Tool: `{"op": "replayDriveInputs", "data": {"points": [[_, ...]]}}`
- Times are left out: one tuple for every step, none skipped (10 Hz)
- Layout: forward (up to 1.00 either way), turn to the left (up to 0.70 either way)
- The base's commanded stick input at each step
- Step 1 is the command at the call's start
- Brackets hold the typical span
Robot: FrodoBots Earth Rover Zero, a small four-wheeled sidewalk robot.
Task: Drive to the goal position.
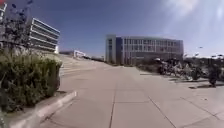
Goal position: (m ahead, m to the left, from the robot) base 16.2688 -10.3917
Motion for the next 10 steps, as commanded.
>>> {"op": "replayDriveInputs", "data": {"points": [[0.7,0.0],[0.7,0.0],[0.7,0.0],[0.7,0.0],[0.7,0.0],[0.7,0.0],[0.7,0.0],[0.7,0.0],[0.7,0.0],[0.7,-0.01]]}}
